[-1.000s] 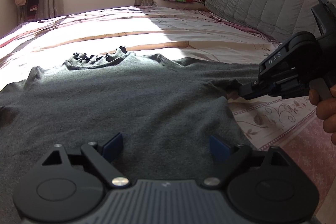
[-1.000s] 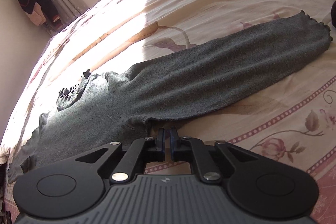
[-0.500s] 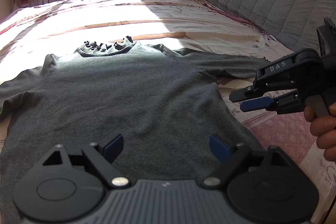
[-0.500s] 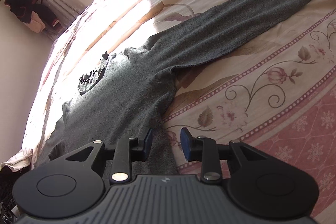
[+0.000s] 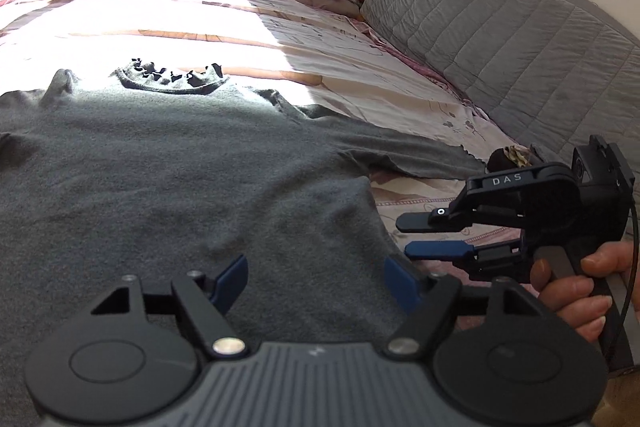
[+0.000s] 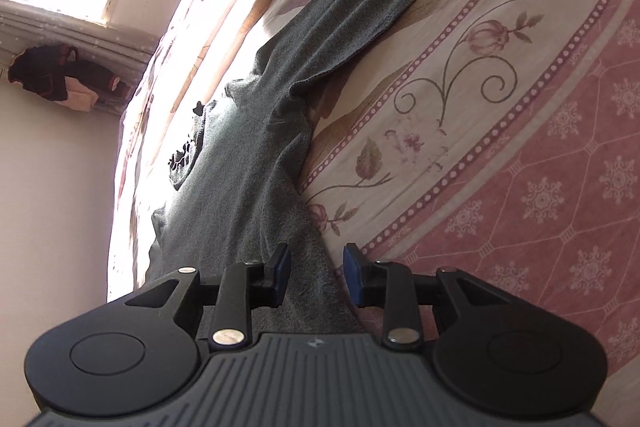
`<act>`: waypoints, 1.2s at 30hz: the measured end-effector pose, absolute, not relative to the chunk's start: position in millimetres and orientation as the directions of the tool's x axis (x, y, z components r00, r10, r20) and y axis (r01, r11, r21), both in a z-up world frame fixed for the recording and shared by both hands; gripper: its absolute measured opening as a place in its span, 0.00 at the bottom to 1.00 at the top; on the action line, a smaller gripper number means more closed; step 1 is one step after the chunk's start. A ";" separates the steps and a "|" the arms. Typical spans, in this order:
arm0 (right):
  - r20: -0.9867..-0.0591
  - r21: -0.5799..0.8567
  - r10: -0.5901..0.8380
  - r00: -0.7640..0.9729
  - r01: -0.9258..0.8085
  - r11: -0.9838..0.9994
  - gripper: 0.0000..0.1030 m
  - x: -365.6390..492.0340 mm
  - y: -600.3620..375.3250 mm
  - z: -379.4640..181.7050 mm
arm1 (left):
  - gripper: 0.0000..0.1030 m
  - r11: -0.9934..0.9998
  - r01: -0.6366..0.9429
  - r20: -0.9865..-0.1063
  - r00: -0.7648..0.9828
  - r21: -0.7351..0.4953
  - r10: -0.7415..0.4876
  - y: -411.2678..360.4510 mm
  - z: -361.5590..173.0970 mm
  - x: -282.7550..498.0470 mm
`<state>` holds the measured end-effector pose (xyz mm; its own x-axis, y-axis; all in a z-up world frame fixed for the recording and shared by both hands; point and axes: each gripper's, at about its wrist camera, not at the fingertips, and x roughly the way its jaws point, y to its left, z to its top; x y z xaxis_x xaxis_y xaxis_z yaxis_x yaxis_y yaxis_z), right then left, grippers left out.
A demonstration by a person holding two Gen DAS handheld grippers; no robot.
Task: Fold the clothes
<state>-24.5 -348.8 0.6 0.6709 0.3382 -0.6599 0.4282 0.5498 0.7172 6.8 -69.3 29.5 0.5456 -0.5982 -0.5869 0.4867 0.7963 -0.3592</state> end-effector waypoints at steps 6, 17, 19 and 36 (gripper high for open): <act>-0.621 0.717 0.322 0.715 0.352 0.601 0.29 1.8 -350.3 -1.9 | 0.74 0.773 0.553 -0.576 0.537 -0.311 -0.616 -95.7 22.5 -0.1; -0.696 0.420 0.091 0.712 0.302 0.856 0.09 20.3 -317.8 34.8 | 0.74 0.777 0.555 -0.611 0.516 -0.296 -0.601 -98.0 14.1 -0.5; -0.698 0.475 0.108 0.708 0.345 0.810 0.13 20.2 -332.2 27.9 | 0.74 0.775 0.557 -0.607 0.516 -0.298 -0.604 -97.5 15.0 -1.0; -0.588 0.679 0.220 0.778 0.327 0.657 0.17 44.6 -341.3 -5.6 | 0.75 0.776 0.554 -0.604 0.519 -0.301 -0.605 -96.5 10.8 2.9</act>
